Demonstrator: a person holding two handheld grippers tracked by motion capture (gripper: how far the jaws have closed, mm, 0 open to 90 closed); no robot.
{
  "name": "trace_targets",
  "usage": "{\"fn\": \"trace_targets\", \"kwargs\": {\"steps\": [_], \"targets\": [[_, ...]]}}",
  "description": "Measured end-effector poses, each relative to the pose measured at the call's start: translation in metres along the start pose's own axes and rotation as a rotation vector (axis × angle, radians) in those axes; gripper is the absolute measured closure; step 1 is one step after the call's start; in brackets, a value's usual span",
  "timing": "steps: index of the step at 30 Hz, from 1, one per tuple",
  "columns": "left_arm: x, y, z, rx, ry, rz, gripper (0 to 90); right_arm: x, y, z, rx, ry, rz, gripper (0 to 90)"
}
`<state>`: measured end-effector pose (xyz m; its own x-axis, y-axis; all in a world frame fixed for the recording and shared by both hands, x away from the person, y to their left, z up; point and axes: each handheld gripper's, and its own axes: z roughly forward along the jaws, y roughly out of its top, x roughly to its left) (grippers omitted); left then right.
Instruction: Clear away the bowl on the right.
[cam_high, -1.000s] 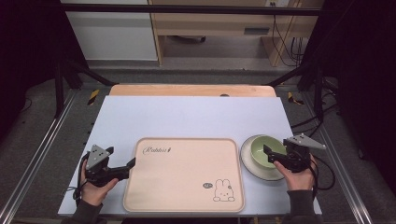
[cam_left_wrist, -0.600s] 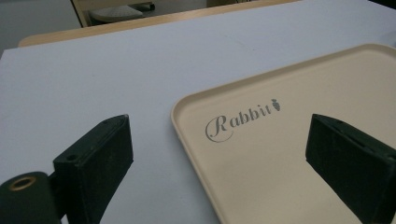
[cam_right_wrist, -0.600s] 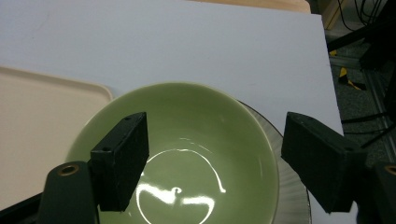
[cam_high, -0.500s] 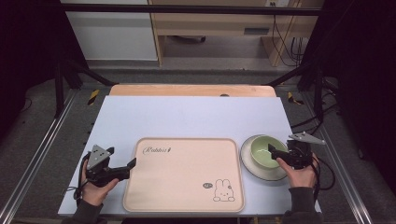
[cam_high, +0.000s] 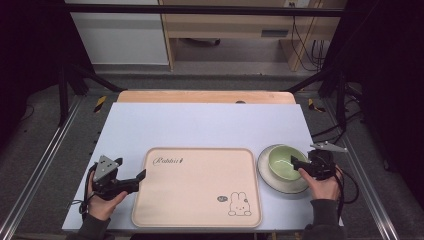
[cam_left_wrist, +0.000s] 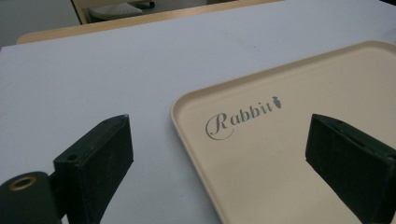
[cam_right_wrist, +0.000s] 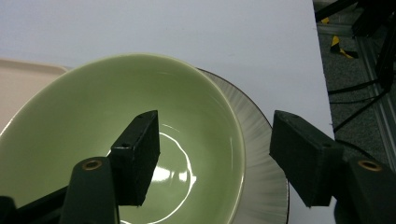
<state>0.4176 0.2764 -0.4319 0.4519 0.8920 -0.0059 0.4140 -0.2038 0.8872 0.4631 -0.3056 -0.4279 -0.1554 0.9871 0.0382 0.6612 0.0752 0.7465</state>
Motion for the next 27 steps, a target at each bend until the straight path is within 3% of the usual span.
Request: {"fn": "trace_targets", "kwargs": {"steps": [12,27], "targets": [[0.000,0.000,0.000,0.001,-0.002,0.003,7.5,-0.003,-0.002,0.007,0.072,0.016,0.027,45.0],[-0.001,-0.001,0.001,0.006,-0.002,0.009,7.5,-0.008,-0.003,0.012,0.122,0.039,0.050,57.6]]}}
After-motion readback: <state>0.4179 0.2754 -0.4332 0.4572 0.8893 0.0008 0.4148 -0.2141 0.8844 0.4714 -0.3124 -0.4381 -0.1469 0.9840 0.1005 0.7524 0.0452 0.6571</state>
